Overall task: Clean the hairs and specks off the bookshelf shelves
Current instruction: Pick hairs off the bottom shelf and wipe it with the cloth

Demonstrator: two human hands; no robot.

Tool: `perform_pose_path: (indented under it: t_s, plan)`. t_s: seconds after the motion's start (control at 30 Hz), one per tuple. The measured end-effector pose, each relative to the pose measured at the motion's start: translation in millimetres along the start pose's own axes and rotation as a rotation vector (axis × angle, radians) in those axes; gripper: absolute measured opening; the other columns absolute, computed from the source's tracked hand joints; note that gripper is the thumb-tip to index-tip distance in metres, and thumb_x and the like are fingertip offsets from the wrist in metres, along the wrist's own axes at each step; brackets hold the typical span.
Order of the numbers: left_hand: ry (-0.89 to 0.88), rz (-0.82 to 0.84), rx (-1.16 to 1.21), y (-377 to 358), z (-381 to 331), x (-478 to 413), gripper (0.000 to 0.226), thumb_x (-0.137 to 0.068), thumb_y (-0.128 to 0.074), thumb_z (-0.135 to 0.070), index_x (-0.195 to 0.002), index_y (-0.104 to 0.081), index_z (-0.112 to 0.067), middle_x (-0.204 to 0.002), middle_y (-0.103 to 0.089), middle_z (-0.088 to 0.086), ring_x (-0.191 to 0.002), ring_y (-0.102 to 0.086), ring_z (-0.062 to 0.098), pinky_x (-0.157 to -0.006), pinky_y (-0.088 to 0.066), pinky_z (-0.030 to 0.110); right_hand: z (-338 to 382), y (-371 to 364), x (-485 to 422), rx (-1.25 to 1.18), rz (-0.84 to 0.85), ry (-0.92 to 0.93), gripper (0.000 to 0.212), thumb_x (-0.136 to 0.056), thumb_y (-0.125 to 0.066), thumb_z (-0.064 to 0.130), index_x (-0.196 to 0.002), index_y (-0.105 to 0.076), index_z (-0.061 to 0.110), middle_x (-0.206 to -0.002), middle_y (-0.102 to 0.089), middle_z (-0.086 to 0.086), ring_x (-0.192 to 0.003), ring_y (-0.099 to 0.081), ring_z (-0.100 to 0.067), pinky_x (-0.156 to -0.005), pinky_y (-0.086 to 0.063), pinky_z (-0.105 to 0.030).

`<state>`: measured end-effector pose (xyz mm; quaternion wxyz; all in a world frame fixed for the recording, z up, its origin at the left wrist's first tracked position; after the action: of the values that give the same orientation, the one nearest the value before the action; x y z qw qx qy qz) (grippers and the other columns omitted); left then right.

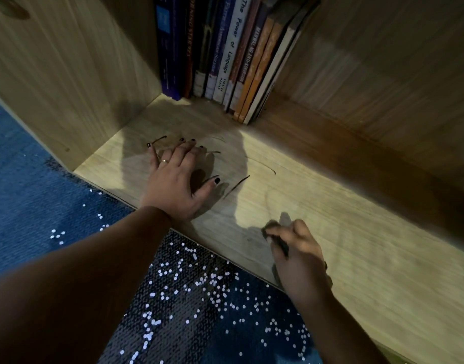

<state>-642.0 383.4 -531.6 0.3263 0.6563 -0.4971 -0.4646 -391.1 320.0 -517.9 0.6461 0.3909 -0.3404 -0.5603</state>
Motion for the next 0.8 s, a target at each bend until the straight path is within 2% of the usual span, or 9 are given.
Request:
perform_pose_path:
  t_s: [0.1, 0.17, 0.27, 0.4, 0.47, 0.63, 0.8]
  plan:
    - [0.001, -0.003, -0.002, 0.4, 0.5, 0.4, 0.071, -0.085, -0.044, -0.067, -0.138, -0.047, -0.021, -0.146, -0.046, 0.004, -0.138, -0.036, 0.026, -0.118, -0.004, 0.060, -2.5, 0.9, 9.2, 0.035, -0.028, 0.029, 0.022, -0.087, -0.068, 0.016, -0.106, -0.071, 0.024, -0.094, -0.053, 0.011, -0.078, -0.058, -0.009, -0.070, -0.047, -0.019]
    - [-0.004, -0.009, -0.004, 1.3, 0.7, 0.9, 0.070, -0.085, -0.044, -0.066, -0.138, -0.047, -0.020, -0.145, -0.046, 0.005, -0.137, -0.037, 0.027, -0.118, -0.005, 0.061, -3.8, -2.0, 1.2, -0.004, -0.012, 0.003, 0.019, -0.089, -0.066, 0.020, -0.105, -0.070, 0.029, -0.097, -0.051, 0.014, -0.084, -0.057, -0.006, -0.075, -0.047, -0.019]
    - [-0.003, -0.015, 0.000, 2.5, -0.3, 0.9, 0.070, -0.085, -0.044, -0.066, -0.137, -0.048, -0.019, -0.145, -0.046, 0.005, -0.137, -0.037, 0.027, -0.117, -0.005, 0.061, -6.4, -6.3, -27.4, -0.112, 0.019, -0.073, 0.015, -0.092, -0.060, 0.025, -0.101, -0.068, 0.033, -0.100, -0.045, 0.018, -0.089, -0.053, 0.001, -0.079, -0.037, -0.011]
    - [0.003, -0.001, -0.005, 1.6, 0.6, 0.1, 0.072, -0.084, -0.042, -0.067, -0.137, -0.049, -0.019, -0.146, -0.046, 0.004, -0.137, -0.037, 0.027, -0.117, -0.006, 0.061, 2.3, -8.2, -74.7, -0.049, -0.061, 0.001, 0.018, -0.088, -0.061, 0.006, -0.100, -0.072, 0.014, -0.098, -0.046, 0.005, -0.089, -0.057, -0.013, -0.086, -0.032, -0.008]
    - [0.004, 0.003, -0.007, 0.8, 0.6, -0.3, 0.073, -0.084, -0.041, -0.068, -0.137, -0.049, -0.019, -0.146, -0.046, 0.004, -0.137, -0.038, 0.027, -0.117, -0.006, 0.061, 2.1, -9.3, -95.1, -0.054, -0.071, 0.006, 0.017, -0.089, -0.059, 0.002, -0.100, -0.071, 0.007, -0.099, -0.044, 0.003, -0.092, -0.057, -0.017, -0.087, -0.029, -0.005]
    - [0.015, 0.021, -0.016, -0.2, 2.1, -0.6, 0.076, -0.082, -0.039, -0.069, -0.140, -0.047, -0.021, -0.148, -0.042, 0.001, -0.138, -0.035, 0.025, -0.119, -0.002, 0.058, -6.2, -9.1, -112.9, 0.043, -0.064, -0.067, 0.020, -0.094, -0.055, 0.014, -0.109, -0.069, 0.015, -0.100, -0.039, 0.005, -0.084, -0.046, -0.008, -0.087, -0.029, -0.009]
    - [0.011, 0.019, -0.007, 1.6, 0.6, 0.4, 0.075, -0.083, -0.037, -0.069, -0.140, -0.046, -0.020, -0.147, -0.043, 0.003, -0.139, -0.034, 0.025, -0.119, -0.002, 0.059, -1.2, -8.1, -61.8, 0.009, -0.048, -0.035, 0.020, -0.092, -0.058, 0.020, -0.109, -0.067, 0.027, -0.104, -0.045, 0.006, -0.090, -0.055, -0.011, -0.087, -0.043, -0.022]
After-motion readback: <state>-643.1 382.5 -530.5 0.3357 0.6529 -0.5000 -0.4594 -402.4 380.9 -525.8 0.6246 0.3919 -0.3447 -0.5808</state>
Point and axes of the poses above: each hand's wrist, its own x-axis away from the middle knuckle, its own y-axis out of the back of the hand, z = x × y, the point moved 10 cm from there along -x, towards the middle knuckle
